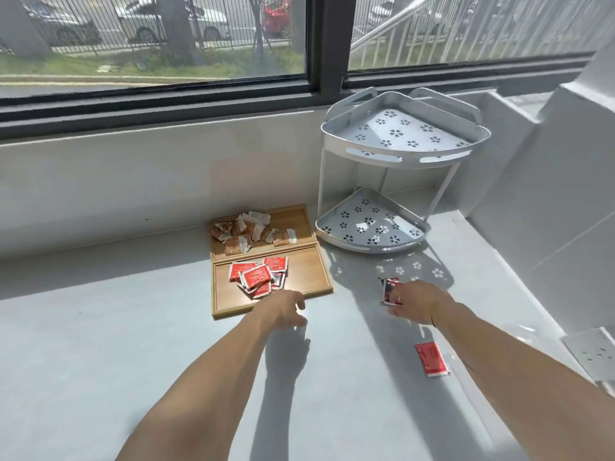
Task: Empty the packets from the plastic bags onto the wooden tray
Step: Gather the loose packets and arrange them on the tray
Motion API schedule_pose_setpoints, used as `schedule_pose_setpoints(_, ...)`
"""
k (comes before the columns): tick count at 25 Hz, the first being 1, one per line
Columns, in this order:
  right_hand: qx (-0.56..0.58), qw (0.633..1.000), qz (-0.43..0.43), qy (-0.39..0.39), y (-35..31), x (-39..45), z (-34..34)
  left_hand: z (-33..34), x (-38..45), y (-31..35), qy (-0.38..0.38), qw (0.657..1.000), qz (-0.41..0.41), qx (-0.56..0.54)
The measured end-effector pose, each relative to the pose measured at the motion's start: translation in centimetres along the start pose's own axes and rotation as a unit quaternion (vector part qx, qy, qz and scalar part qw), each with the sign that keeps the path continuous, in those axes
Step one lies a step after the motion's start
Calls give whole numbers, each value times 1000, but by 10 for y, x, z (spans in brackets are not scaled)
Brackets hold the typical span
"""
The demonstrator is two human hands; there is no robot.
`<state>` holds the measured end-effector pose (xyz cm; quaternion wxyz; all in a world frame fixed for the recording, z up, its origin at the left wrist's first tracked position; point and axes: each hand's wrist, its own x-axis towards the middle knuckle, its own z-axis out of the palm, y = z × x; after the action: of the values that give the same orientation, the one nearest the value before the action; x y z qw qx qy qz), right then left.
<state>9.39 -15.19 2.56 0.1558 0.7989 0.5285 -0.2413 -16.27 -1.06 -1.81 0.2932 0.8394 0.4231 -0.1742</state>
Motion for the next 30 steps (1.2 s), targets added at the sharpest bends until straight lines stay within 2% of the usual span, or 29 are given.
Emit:
schedule_pose_setpoints(5,11,999,47,-19,55,-25,24,22,17,55,-11,999,40,30)
schedule_pose_setpoints(10,0,1000,19,-17,81,-31,49,33,35,102,-3,996,64,58)
schedule_pose_setpoints(16,-53,997,-53,4,86,-27,74,36,68,141,-40,994,51,86)
schedule_pose_setpoints(19,-66,990,-119,29,82,-25,82,38,85,161,-7,991,60,118)
schedule_pose_setpoints(23,-62,984,-162,33,81,-22,89,49,100,190,94,979,92,159)
schedule_pose_setpoints(30,-49,983,-175,-1,85,6,84,58,113,206,106,978,96,150)
